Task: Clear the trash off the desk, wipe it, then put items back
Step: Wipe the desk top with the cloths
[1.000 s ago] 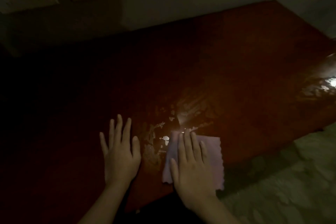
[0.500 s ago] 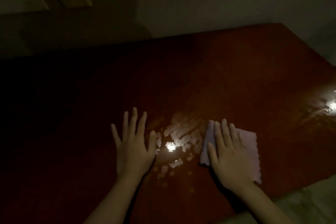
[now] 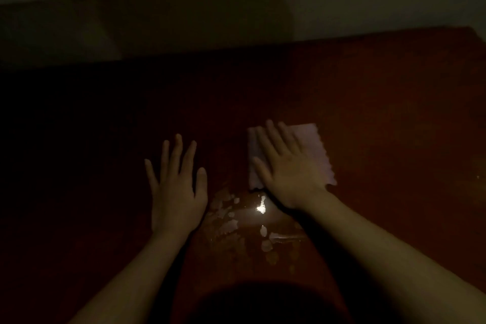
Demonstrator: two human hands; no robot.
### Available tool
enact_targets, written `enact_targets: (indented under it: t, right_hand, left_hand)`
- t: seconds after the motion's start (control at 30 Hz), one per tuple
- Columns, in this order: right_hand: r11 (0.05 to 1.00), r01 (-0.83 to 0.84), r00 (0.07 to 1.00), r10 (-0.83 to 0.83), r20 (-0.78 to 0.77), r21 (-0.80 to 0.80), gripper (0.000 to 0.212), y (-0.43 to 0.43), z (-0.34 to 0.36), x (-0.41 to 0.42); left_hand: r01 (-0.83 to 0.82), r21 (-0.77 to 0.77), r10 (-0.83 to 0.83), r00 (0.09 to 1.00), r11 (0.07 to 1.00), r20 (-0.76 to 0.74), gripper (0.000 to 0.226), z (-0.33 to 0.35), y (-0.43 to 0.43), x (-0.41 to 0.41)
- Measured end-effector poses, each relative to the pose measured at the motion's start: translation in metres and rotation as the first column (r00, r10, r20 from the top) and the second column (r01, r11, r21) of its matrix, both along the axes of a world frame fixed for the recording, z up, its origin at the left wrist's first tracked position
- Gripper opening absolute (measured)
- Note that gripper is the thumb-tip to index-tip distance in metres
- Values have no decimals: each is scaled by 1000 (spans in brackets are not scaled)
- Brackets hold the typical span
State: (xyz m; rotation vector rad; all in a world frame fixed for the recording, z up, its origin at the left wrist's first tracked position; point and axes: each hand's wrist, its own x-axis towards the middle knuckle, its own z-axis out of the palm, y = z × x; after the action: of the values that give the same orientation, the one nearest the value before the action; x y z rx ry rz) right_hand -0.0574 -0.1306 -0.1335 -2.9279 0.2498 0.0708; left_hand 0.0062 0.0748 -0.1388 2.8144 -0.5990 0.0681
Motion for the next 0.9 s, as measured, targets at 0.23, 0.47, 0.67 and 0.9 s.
enact_targets:
  t: [0.23, 0.47, 0.67, 0.9]
  right_hand:
    - [937, 349, 937, -349, -2, 4, 70, -70, 4, -46]
    - [988, 151, 987, -152, 43, 27, 67, 62, -3, -48]
    - [997, 76, 997, -76, 22, -17, 67, 48, -6, -121]
    - [876, 483, 875, -483, 21, 18, 68, 70, 2, -152]
  left_hand:
    - [-19, -24, 20, 1000, 1000, 7, 63, 3, -2, 2]
    - [-72, -77, 74, 997, 994, 29, 61, -1, -1, 4]
    - [-36, -110, 40, 998, 993, 40, 60, 1, 12, -40]
    - [41, -121, -36, 999, 992, 40, 58, 6, 29, -110]
